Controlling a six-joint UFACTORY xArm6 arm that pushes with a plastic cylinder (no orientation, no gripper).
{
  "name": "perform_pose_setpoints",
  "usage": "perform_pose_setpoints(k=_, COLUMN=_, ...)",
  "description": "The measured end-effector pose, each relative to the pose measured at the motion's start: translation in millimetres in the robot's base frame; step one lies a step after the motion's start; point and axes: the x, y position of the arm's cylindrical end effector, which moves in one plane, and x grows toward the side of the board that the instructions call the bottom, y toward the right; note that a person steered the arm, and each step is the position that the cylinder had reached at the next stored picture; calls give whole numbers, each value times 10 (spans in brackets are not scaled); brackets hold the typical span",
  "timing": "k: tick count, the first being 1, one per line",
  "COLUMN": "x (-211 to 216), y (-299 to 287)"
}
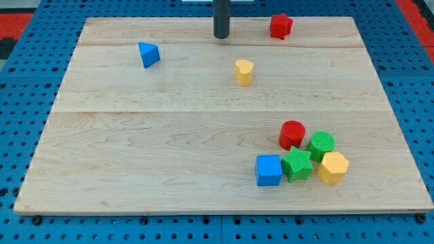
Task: Place the yellow heart above the blue cube
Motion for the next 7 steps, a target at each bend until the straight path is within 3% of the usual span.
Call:
perform_pose_setpoints(k=1, x=42, y=-61)
perform_pose_setpoints(k=3, x=1090, y=795)
perform_pose_setpoints(k=4, x=1834, y=1066)
perform_pose_setpoints(k=5, x=2295, y=1004)
perform_pose_setpoints(k=6, x=1927, y=996)
perform_pose_setpoints(k=7, x=2006, y=599)
